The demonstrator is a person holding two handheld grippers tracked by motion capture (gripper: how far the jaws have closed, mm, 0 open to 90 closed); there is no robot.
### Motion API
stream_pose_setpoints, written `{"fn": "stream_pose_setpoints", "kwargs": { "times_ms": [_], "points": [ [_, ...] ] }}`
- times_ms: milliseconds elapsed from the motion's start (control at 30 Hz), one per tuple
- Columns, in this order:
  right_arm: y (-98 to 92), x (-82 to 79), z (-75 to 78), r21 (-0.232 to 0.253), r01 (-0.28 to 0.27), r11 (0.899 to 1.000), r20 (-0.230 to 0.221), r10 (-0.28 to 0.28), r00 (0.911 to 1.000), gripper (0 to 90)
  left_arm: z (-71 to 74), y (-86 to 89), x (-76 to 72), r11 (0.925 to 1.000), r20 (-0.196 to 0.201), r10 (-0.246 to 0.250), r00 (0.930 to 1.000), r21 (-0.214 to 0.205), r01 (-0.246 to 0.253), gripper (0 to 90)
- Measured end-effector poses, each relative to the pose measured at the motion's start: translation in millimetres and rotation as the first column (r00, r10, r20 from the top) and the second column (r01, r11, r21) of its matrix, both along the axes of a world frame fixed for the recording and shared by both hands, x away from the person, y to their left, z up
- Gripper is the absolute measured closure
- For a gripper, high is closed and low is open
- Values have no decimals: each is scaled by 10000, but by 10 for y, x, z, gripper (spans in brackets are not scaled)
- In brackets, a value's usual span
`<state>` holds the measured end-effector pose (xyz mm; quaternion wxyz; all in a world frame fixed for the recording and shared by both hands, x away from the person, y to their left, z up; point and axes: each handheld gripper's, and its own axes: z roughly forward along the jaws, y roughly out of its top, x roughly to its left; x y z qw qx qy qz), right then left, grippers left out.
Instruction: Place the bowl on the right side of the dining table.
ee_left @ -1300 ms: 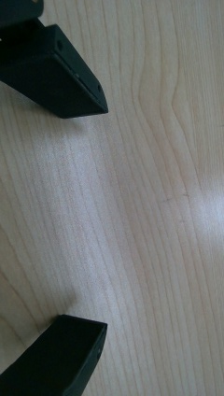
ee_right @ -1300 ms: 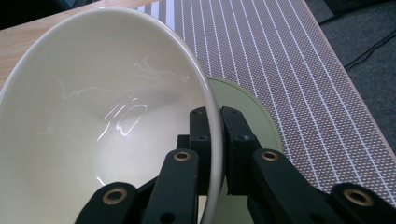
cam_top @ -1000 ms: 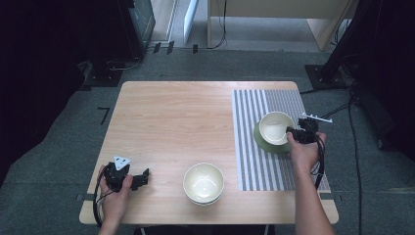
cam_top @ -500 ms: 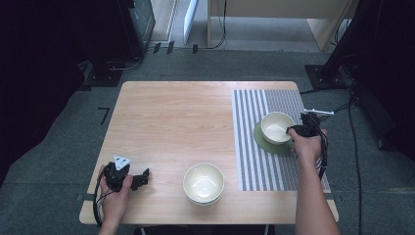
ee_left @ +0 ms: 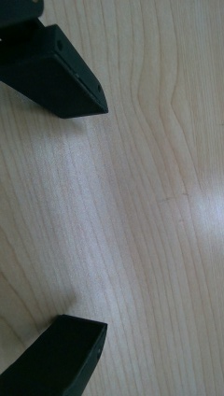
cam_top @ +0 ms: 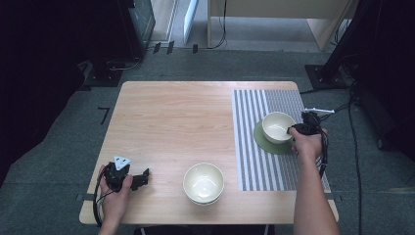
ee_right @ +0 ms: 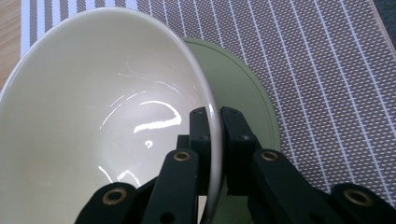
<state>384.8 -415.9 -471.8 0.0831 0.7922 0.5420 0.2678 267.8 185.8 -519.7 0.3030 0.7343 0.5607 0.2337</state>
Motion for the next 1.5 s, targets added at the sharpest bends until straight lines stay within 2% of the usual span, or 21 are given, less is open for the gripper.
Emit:
{"fn": "stream_pose_setpoints", "kwargs": {
  "times_ms": [367, 567, 733, 867, 1000, 1100, 1300, 1400, 1500],
  "points": [
    [4, 11, -28, 29, 20, 10000, -45, -20, 10000, 843, 0, 0, 0, 10000, -1, -2, 10000, 0, 2, 0],
    [-24, -6, -60, 317, 102, 9994, 25, -103, 9999, 841, 0, 0, 0, 10000, 1, 1, 10000, -3, -1, 0],
    [-32, -11, -66, 378, 103, 9992, 54, -106, 9999, 838, 0, 0, 0, 10000, 2, 3, 10000, -3, -3, 0],
    [-53, -31, -79, 637, 217, 9977, 311, -237, 9992, 817, 0, 0, 0, 10000, 0, 0, 10000, -1, 0, 0],
    [-82, -69, -72, 727, 476, 9962, 634, -522, 9966, 708, 0, 0, 0, 10000, 0, 3, 10000, -2, -3, 0],
    [-107, -96, -77, 816, 434, 9957, 852, -504, 9951, 639, 0, 0, 0, 10000, 0, 3, 10000, -1, -3, 0],
    [-131, -145, -71, 1212, -28, 9926, 1595, -167, 9871, 485, 0, 0, 0, 10000, -1, 1, 10000, -1, -1, 0],
    [-121, -172, -56, 905, -167, 9958, 1782, 4, 9840, 433, 0, 0, 0, 10000, -1, 1, 10000, 0, -1, 0],
    [-123, -196, -41, 862, -98, 9962, 1967, -73, 9804, 387, 0, 0, 0, 10000, 0, 1, 10000, 0, -1, 0]
  ]
}}
